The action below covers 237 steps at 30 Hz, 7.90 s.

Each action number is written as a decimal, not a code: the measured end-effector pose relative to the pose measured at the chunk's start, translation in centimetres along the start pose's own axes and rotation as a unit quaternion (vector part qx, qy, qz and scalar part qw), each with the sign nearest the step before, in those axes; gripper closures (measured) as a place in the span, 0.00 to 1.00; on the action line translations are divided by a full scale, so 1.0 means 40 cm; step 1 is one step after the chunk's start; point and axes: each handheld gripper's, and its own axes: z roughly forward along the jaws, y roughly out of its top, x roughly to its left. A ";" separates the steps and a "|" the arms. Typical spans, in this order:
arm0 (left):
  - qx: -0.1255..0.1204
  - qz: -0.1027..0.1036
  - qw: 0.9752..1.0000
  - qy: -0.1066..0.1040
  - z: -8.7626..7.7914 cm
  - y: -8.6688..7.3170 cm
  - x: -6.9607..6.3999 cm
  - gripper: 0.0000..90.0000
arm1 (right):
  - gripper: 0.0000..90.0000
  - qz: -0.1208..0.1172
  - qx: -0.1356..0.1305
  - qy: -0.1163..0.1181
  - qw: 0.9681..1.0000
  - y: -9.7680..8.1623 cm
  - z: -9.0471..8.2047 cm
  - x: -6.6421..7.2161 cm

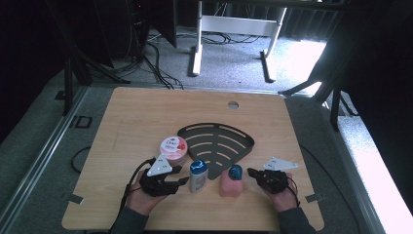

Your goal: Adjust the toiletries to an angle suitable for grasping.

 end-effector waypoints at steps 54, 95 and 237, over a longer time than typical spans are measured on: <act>0.046 0.006 0.998 0.049 0.019 -0.030 -0.004 1.00 | 1.00 -0.091 -0.004 0.145 0.985 0.047 0.061 0.172; 0.074 0.002 0.996 0.051 0.014 -0.038 0.043 0.99 | 1.00 -0.104 -0.004 0.169 0.980 0.073 0.122 0.244; 0.132 0.093 0.984 -0.073 0.205 0.181 -0.109 1.00 | 1.00 -0.066 -0.047 0.088 0.993 0.161 0.127 0.142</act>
